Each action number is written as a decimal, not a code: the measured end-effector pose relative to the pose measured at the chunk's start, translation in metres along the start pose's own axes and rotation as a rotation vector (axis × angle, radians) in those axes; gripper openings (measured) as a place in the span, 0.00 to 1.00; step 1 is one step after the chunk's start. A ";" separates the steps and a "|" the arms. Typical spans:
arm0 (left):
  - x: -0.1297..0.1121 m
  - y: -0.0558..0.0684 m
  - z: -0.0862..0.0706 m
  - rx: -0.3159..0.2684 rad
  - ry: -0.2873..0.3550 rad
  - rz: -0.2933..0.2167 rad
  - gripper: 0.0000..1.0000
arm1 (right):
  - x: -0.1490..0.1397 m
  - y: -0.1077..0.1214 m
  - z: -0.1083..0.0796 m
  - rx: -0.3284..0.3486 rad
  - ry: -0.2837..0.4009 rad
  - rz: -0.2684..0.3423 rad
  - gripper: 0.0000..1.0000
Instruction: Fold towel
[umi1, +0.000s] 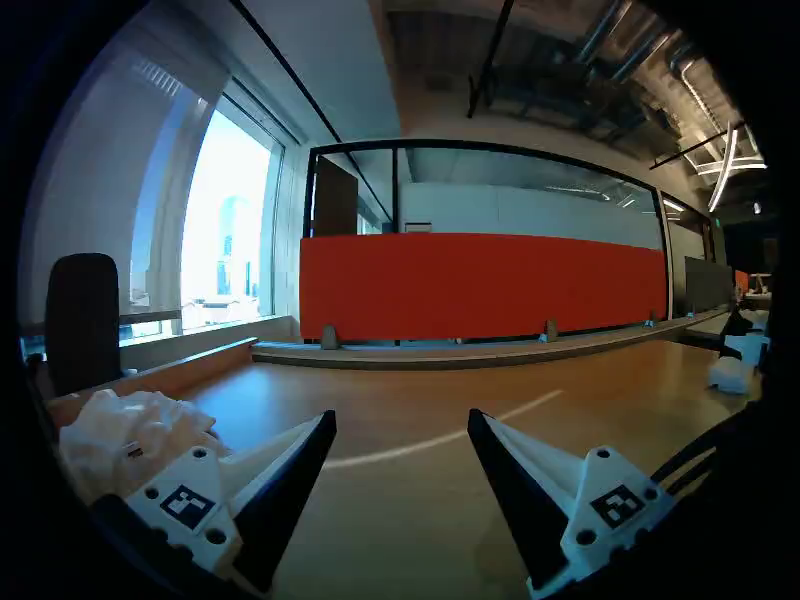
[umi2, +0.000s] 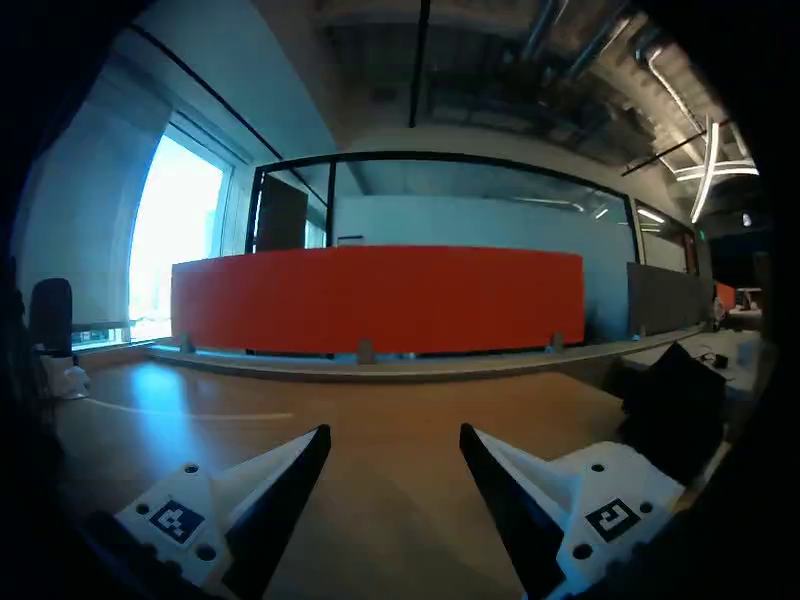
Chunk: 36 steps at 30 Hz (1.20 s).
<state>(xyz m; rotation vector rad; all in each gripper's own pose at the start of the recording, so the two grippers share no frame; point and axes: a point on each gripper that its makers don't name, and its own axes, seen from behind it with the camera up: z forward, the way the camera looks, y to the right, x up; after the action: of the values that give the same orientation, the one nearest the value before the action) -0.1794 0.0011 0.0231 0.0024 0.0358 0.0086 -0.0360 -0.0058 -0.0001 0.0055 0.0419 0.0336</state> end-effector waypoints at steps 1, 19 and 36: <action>0.000 0.000 0.000 0.000 0.000 0.000 0.98 | 0.001 0.000 0.000 0.000 0.000 -0.001 1.00; 0.000 -0.001 0.000 0.000 0.000 0.000 0.98 | 0.004 -0.002 -0.003 -0.004 0.002 -0.006 1.00; 0.002 0.000 0.000 0.000 -0.001 -0.001 0.98 | 0.004 -0.002 -0.003 -0.004 0.000 -0.006 1.00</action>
<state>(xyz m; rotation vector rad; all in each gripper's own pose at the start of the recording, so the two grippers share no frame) -0.1778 0.0014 0.0229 0.0023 0.0352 0.0080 -0.0320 -0.0072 -0.0034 0.0017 0.0417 0.0277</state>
